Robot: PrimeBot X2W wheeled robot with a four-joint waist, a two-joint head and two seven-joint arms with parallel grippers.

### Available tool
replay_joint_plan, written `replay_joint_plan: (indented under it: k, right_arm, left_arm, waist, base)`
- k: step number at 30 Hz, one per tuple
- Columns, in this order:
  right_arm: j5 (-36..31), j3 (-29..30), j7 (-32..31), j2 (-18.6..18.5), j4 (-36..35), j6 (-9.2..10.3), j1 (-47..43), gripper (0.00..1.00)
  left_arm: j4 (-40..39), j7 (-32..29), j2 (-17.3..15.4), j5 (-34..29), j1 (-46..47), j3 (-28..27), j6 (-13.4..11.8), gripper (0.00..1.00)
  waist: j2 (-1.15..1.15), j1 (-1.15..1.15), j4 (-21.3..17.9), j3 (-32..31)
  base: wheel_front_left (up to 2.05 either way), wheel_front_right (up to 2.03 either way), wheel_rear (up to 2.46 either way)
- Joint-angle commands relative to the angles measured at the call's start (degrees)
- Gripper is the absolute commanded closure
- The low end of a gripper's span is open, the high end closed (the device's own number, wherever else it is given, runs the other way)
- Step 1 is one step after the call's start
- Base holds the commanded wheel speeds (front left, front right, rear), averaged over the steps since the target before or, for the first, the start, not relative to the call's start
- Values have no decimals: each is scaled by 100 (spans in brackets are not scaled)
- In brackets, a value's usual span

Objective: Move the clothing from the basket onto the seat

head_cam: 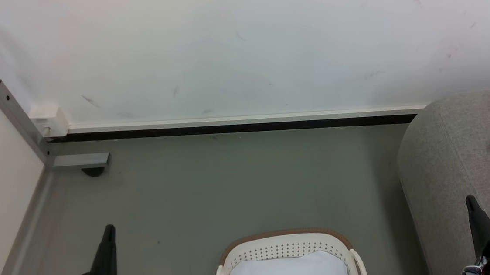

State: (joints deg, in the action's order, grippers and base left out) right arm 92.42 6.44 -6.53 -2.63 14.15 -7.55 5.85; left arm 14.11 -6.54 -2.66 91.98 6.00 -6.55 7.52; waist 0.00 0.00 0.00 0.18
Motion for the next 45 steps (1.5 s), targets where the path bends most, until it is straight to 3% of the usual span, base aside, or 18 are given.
replay_joint_plan:
  k: [1, 45]
  right_arm:
    - [1, 22, -20, -46, -31, 12, 71, 100]
    - [1, 22, -20, -47, -31, 12, 72, 100]
  left_arm:
    - [-19, -21, -40, 77, 46, -10, -6, 100]
    - [-20, -19, -40, 78, 46, -8, -6, 100]
  waist:
    - [0, 0, 0, 0]
    - [0, 0, 0, 0]
  base:
    - [0, 0, 0]
    - [0, 0, 0]
